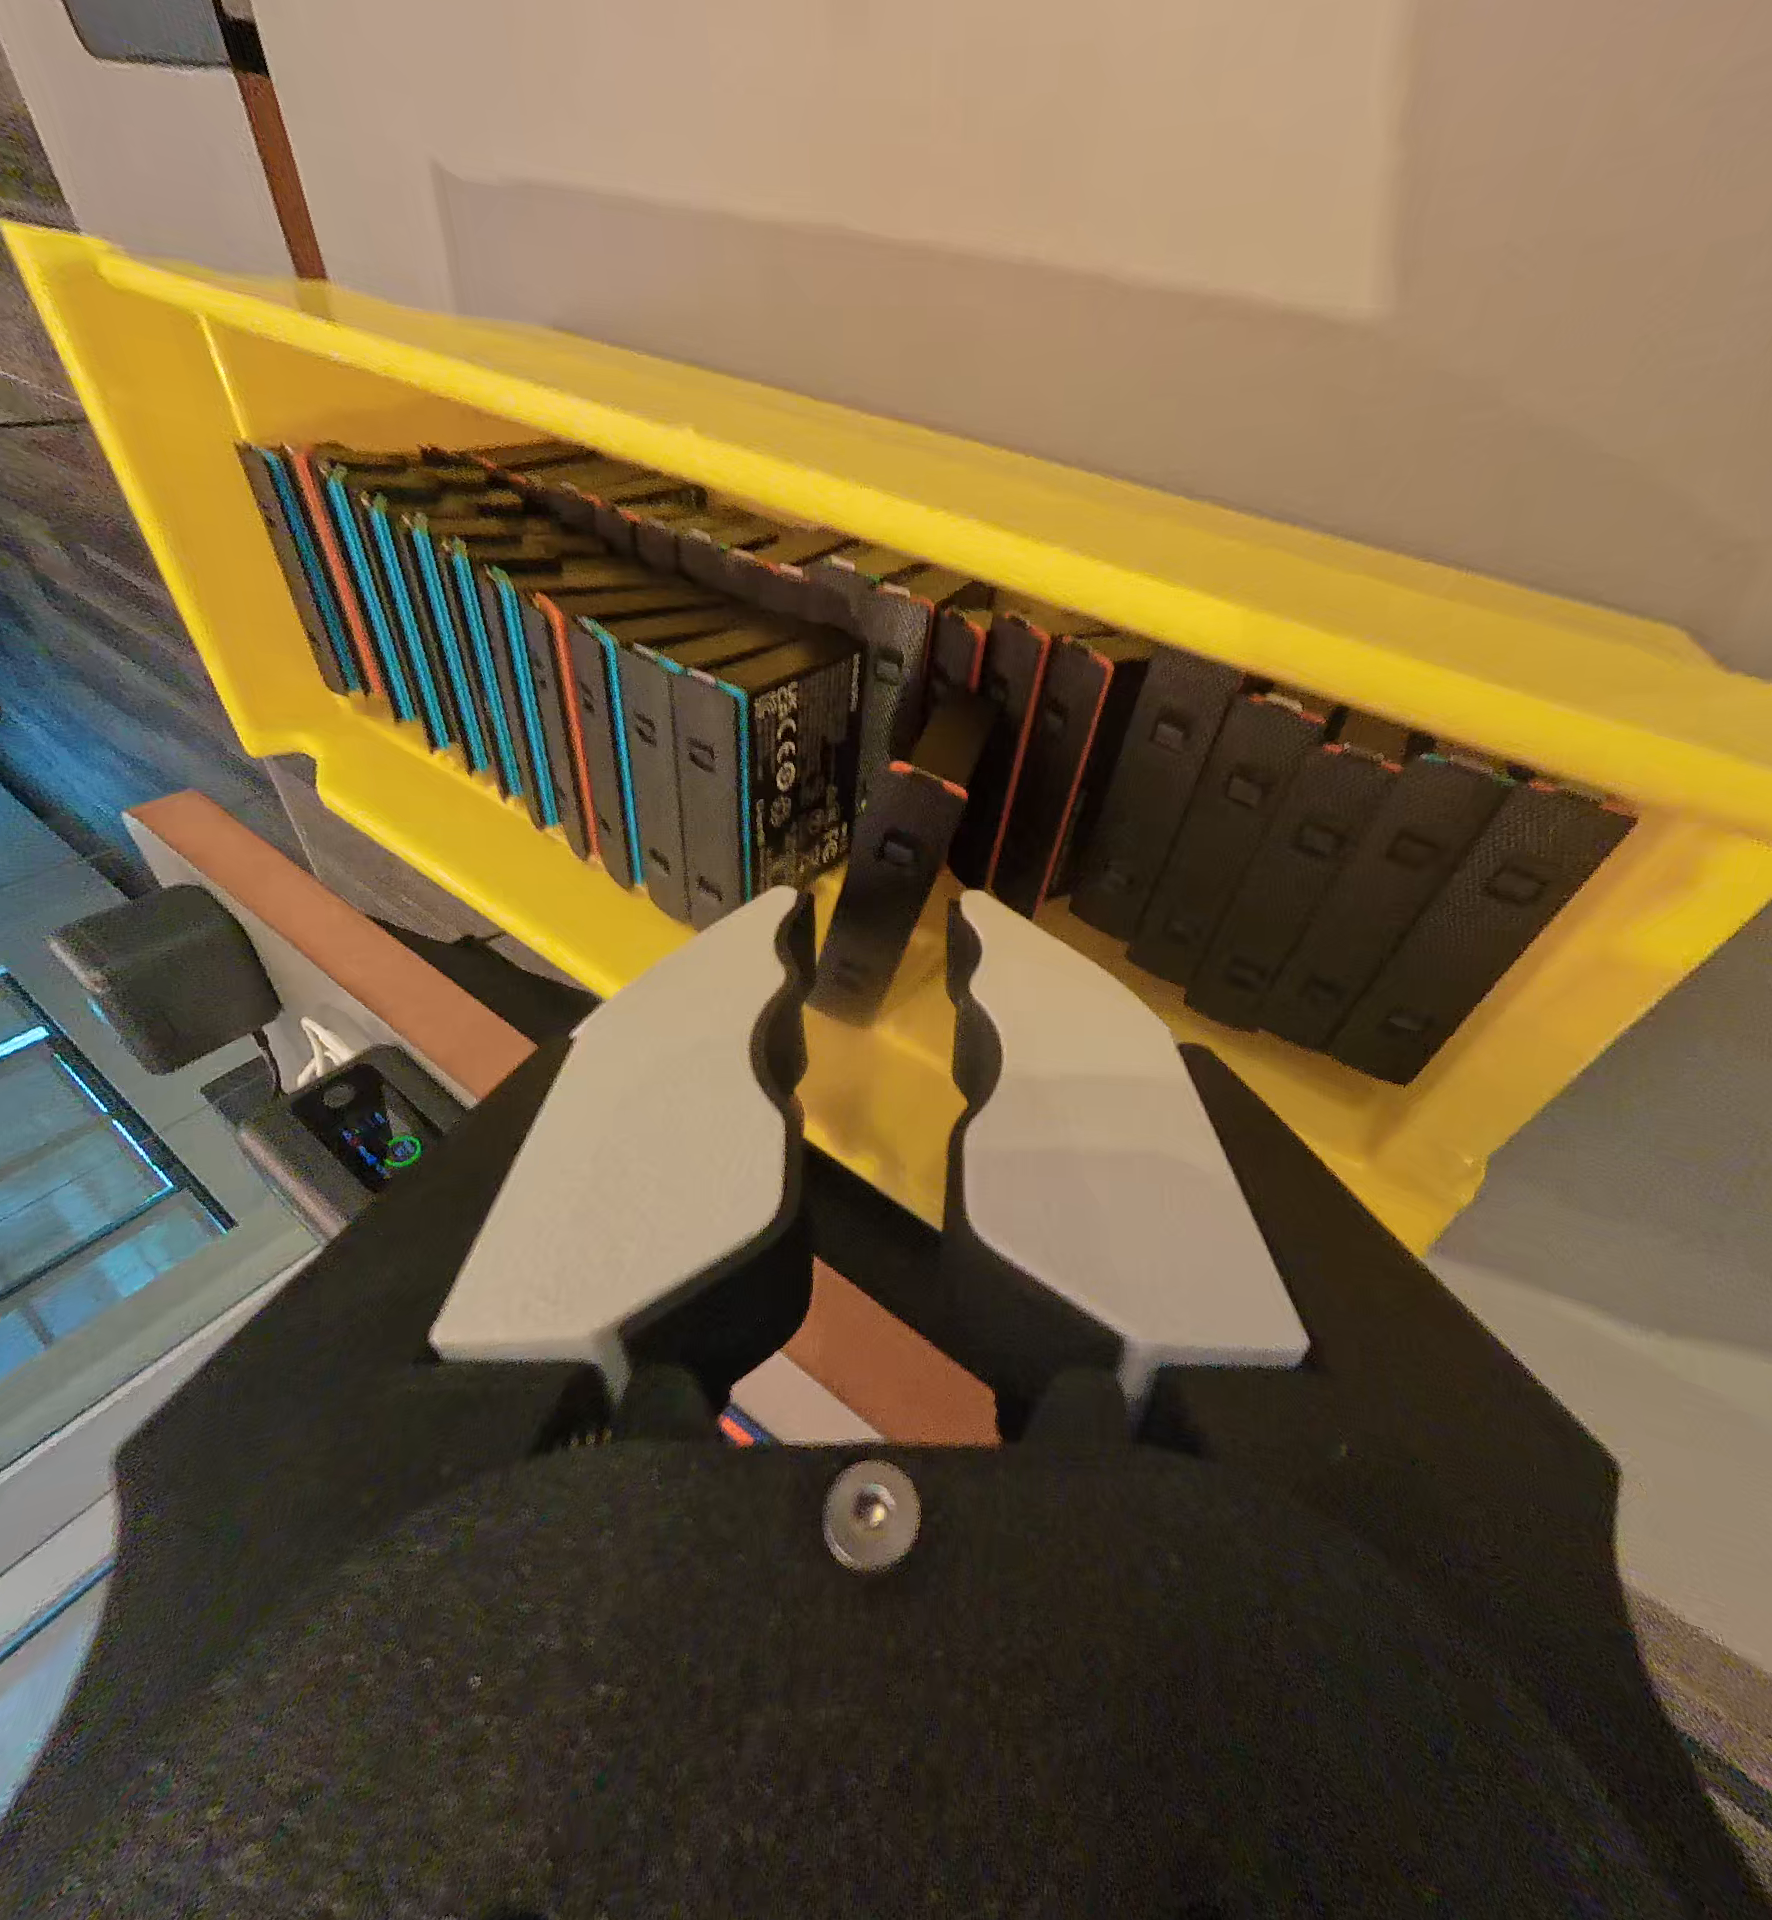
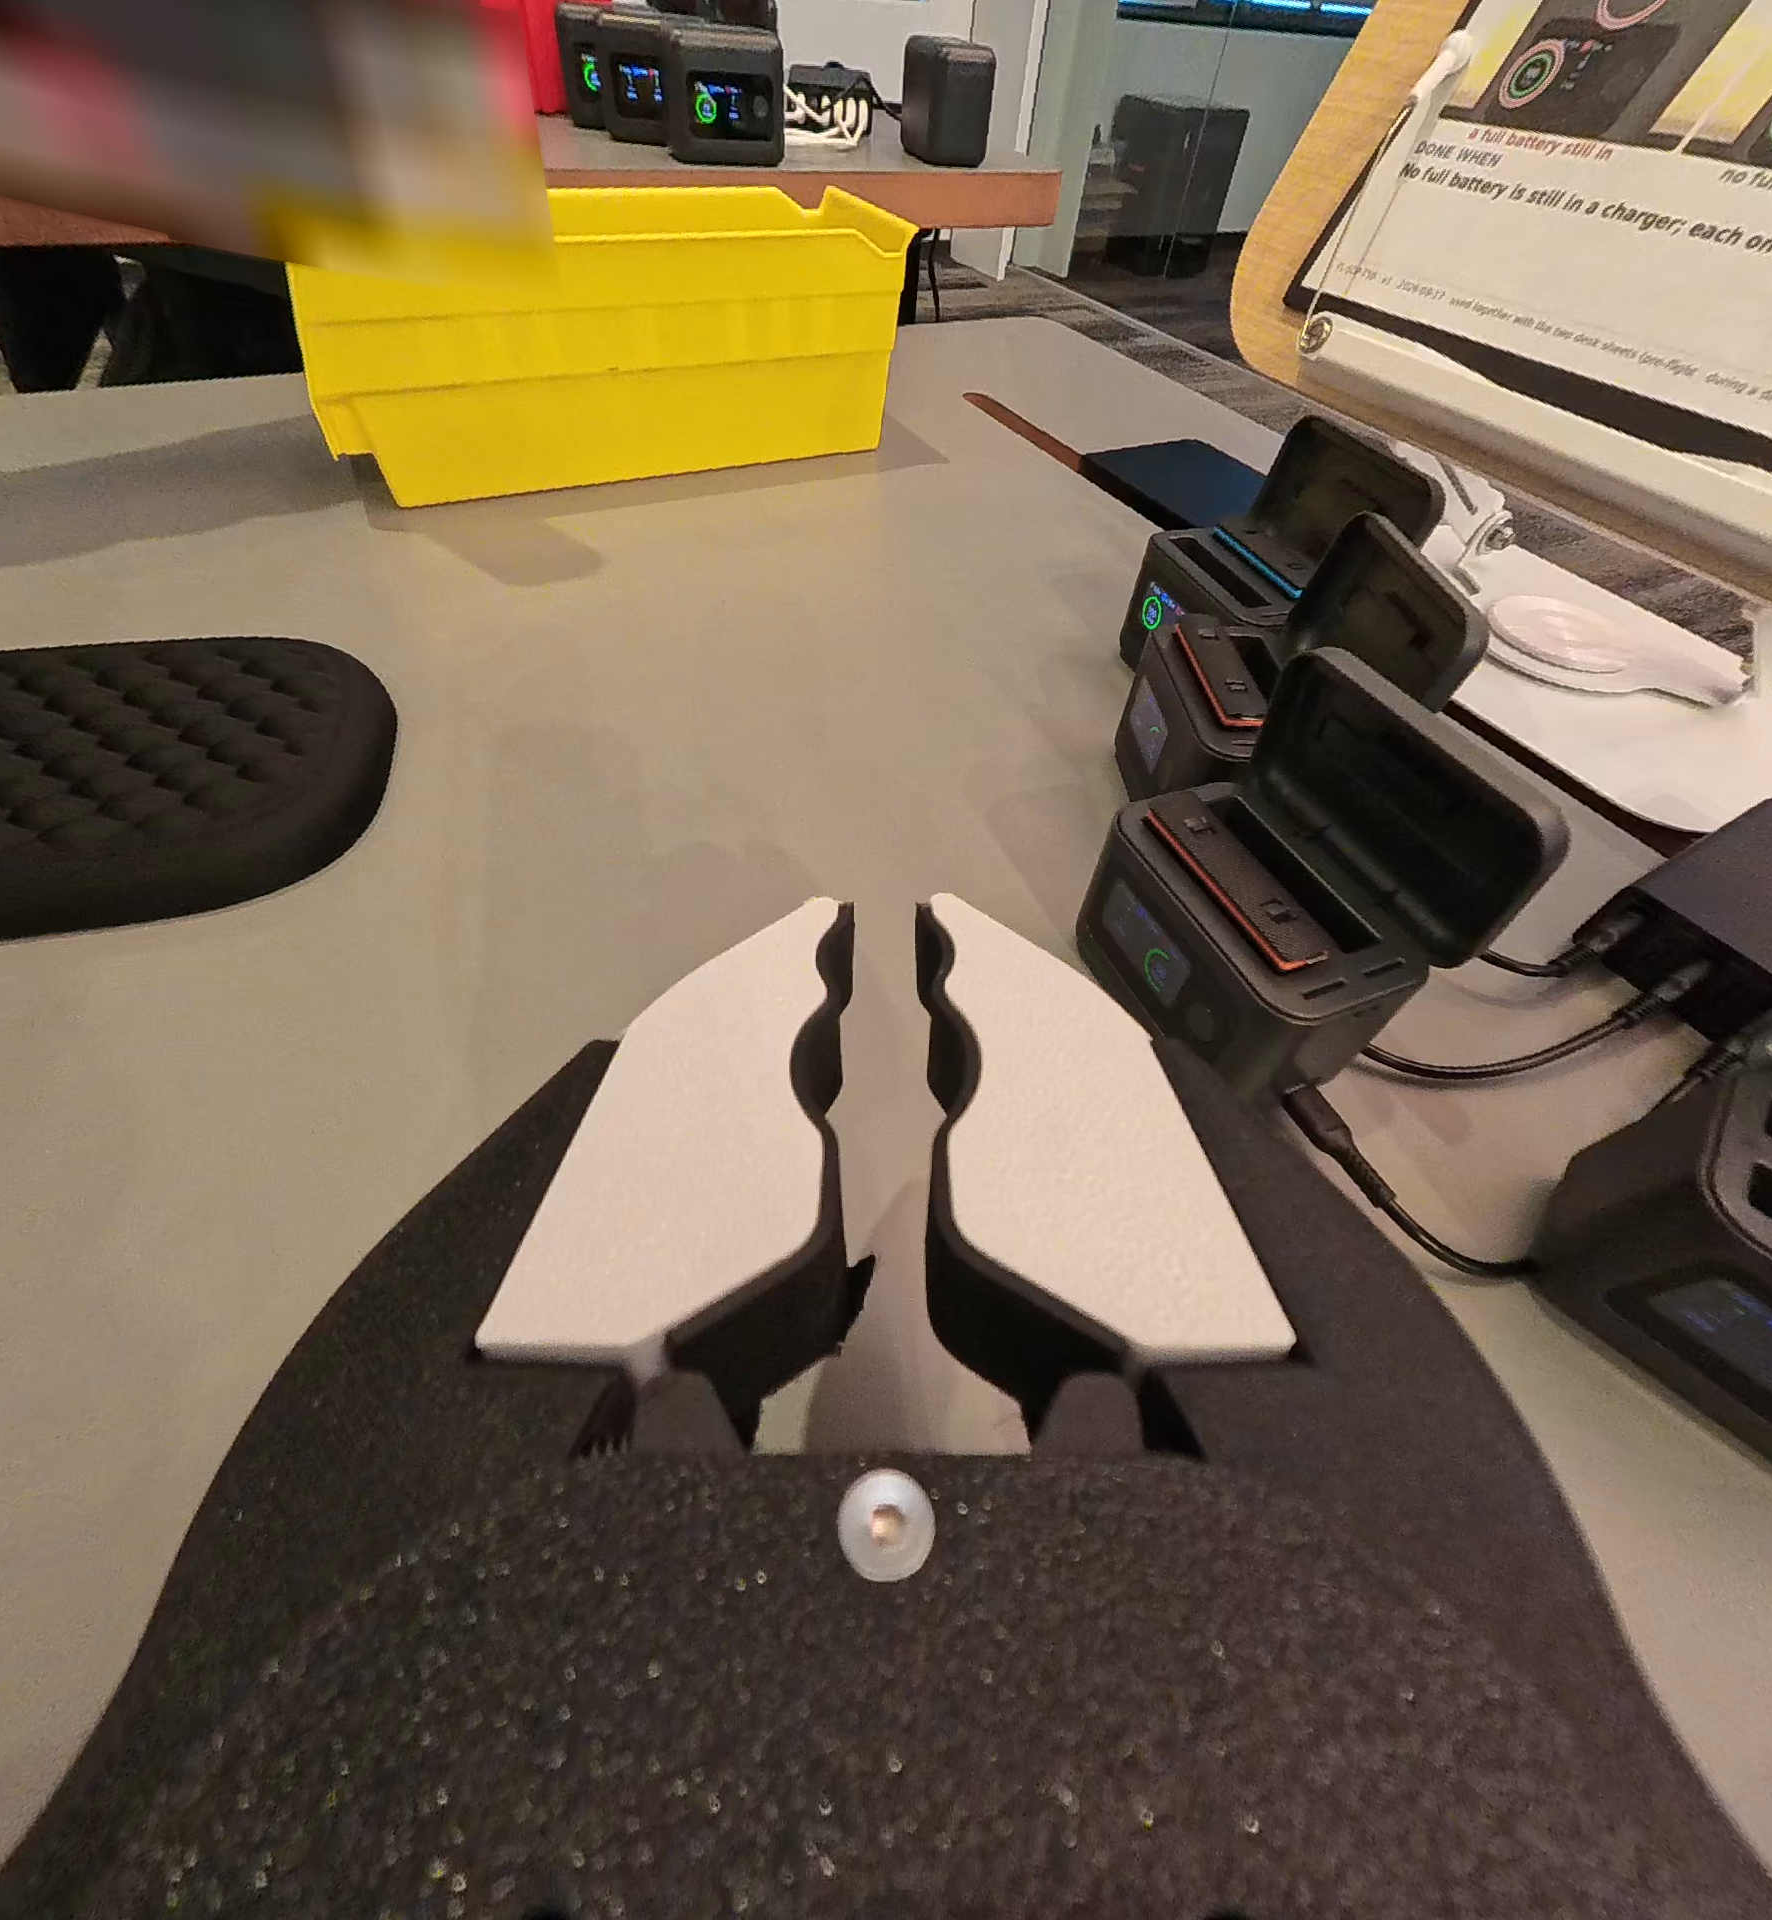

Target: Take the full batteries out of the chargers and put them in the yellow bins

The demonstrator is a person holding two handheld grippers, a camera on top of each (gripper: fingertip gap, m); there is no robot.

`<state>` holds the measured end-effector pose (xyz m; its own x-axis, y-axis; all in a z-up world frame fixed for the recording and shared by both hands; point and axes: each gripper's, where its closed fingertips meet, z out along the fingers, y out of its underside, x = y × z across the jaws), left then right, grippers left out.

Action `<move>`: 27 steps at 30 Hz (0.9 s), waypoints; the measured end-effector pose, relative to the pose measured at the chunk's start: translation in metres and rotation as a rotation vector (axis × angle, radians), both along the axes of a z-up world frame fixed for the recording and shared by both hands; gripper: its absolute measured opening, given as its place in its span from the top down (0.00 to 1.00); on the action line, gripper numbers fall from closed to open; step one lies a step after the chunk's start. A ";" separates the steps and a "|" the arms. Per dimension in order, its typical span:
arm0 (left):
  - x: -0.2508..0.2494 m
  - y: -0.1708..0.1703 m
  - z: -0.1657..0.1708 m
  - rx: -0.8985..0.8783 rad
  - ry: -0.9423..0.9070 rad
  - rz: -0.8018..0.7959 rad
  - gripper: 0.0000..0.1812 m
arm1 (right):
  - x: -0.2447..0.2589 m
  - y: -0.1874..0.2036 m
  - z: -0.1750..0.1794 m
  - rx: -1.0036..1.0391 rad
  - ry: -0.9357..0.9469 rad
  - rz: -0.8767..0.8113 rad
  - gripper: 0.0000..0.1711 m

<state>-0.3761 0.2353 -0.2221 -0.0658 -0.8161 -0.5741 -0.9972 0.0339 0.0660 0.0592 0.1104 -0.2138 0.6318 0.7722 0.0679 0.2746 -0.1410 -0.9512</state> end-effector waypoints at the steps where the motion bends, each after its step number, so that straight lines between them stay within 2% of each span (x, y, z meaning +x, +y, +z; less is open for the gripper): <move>1: 0.002 0.001 -0.001 0.003 -0.003 -0.007 0.85 | 0.000 0.000 0.000 0.000 -0.001 0.000 0.94; 6: 0.003 0.003 -0.012 -0.007 0.065 -0.022 0.83 | 0.000 0.000 0.000 0.003 -0.002 -0.002 0.94; 10: 0.003 0.001 -0.017 -0.034 0.088 -0.036 0.91 | 0.001 0.000 0.000 0.002 -0.001 -0.005 0.94; 14: 0.002 -0.001 -0.012 -0.053 0.071 -0.015 0.91 | 0.002 0.001 0.000 0.001 0.001 -0.006 0.94; 21: 0.008 0.001 0.027 -0.019 -0.049 0.017 0.91 | 0.001 0.000 0.003 0.009 0.003 -0.005 0.94; 27: 0.070 -0.011 0.070 -0.014 -0.318 -0.058 0.91 | -0.003 -0.003 0.009 0.050 -0.009 0.008 0.93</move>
<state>-0.3061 0.2246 -0.1521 0.0690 -0.8241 -0.5623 -0.9641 0.0897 -0.2498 0.0566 0.1071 -0.2049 0.6248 0.7727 0.1123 0.2844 -0.0913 -0.9543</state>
